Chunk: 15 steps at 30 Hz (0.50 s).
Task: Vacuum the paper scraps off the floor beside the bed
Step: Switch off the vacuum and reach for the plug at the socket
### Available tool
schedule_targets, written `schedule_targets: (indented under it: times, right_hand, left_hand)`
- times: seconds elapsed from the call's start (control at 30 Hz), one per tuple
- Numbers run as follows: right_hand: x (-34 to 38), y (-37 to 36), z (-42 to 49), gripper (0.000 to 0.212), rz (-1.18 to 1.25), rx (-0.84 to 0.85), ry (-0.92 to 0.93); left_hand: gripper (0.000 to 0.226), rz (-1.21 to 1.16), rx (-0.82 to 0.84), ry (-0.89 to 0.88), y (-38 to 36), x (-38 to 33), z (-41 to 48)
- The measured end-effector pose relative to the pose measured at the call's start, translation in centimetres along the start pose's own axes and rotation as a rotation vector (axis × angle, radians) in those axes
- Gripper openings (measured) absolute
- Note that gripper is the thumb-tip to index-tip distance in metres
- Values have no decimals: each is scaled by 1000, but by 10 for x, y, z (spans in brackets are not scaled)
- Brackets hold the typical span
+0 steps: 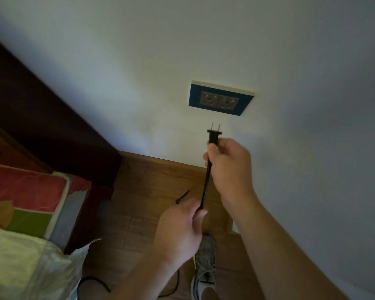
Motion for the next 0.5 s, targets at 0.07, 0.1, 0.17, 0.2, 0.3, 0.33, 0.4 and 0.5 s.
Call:
schedule_targets:
  times: [0.07,0.1,0.17,0.2,0.3,0.33,0.4,0.5]
  right_hand:
    - [-13,-2,-4,13,49,-40,-24]
    - [-14,-1,-2,14,67,-60,-28]
    - [-12,-2,2,15,56,-52,-11]
    - [-11,-2,1,15,44,-45,6]
    - [-12,-5,-7,14,16,-22,46]
    - [-11,-5,-10,14,8,-17,48]
    - [-10,-5,-13,14,0,-17,46]
    - [-6,-7,-21,17,-17,-13,69]
  left_hand:
    - [19,-26,-41,14,-4,6,-12]
    - [19,-27,-63,8,-4,6,-14]
    - [20,-28,-102,-10,0,4,-14]
    - [20,-27,-113,-17,0,3,-15]
    - [23,-28,-118,-13,-2,0,-23]
    - [22,-28,-116,-10,-2,-2,-26]
    - [22,-30,-120,-9,0,-4,-31]
    - [24,-28,-140,-10,4,-6,-37]
Point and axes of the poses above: each hand's wrist, its own z-axis towards the middle knuckle, its own y-axis out of the back of the hand, x = y × z, the point moved 1 cm from there along z, towards the middle knuckle, and after that the axes turned 11 degrees about x, right-handed, at the moved point
